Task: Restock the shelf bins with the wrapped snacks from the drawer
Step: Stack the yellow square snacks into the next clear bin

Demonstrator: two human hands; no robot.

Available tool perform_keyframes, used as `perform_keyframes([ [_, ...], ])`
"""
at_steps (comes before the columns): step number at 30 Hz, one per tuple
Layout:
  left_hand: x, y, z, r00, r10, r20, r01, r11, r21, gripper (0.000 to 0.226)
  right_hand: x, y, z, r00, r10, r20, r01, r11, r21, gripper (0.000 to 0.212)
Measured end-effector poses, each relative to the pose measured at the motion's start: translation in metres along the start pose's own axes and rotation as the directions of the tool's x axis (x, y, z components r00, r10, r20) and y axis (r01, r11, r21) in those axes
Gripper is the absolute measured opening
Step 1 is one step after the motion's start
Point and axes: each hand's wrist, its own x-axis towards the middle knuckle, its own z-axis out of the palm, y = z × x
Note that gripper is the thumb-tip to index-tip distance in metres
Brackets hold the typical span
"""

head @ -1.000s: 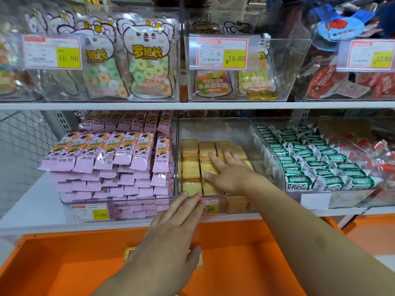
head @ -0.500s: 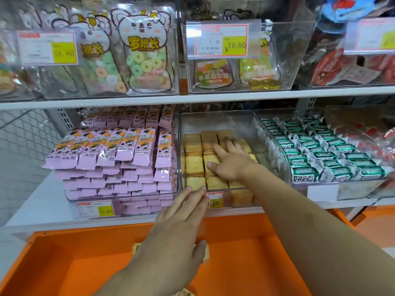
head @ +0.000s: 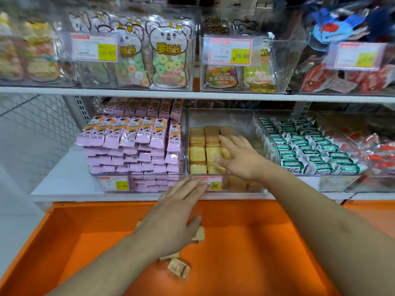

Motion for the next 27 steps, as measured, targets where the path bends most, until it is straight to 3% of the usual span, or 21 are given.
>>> perform_keyframes([
  [4, -0.027, -0.010, 0.012, 0.998, -0.050, 0.026, 0.052, 0.996, -0.075, 0.076, -0.058, -0.021, 0.006, 0.990, -0.073, -0.118, 0.079, 0.996, 0.050, 0.069],
  [9, -0.068, -0.060, 0.051, 0.964, -0.185, 0.191, 0.190, 0.982, -0.010, 0.077, -0.135, -0.036, 0.067, 0.937, -0.326, -0.130, 0.334, 0.941, 0.051, 0.049],
  [11, -0.081, -0.083, 0.069, 0.923, -0.282, 0.262, 0.294, 0.956, -0.007, 0.079, -0.148, -0.045, 0.099, 0.936, -0.350, -0.042, 0.352, 0.936, 0.027, 0.048],
  [14, -0.092, -0.110, 0.097, 0.860, -0.393, 0.326, 0.419, 0.908, -0.011, 0.077, -0.147, -0.054, 0.154, 0.937, -0.250, 0.245, 0.262, 0.965, -0.017, 0.058],
  [18, -0.091, -0.134, 0.133, 0.824, -0.464, 0.325, 0.507, 0.860, -0.058, 0.082, -0.127, -0.050, 0.225, 0.827, -0.159, 0.539, 0.241, 0.967, -0.085, 0.074],
  [23, -0.077, -0.170, 0.162, 0.824, -0.495, 0.276, 0.520, 0.854, -0.018, 0.095, -0.100, -0.044, 0.292, 0.763, -0.173, 0.623, 0.305, 0.946, -0.112, 0.083],
  [27, -0.053, -0.193, 0.183, 0.802, -0.507, 0.317, 0.524, 0.851, 0.034, 0.102, -0.093, -0.030, 0.322, 0.735, -0.189, 0.652, 0.336, 0.936, -0.108, 0.091],
])
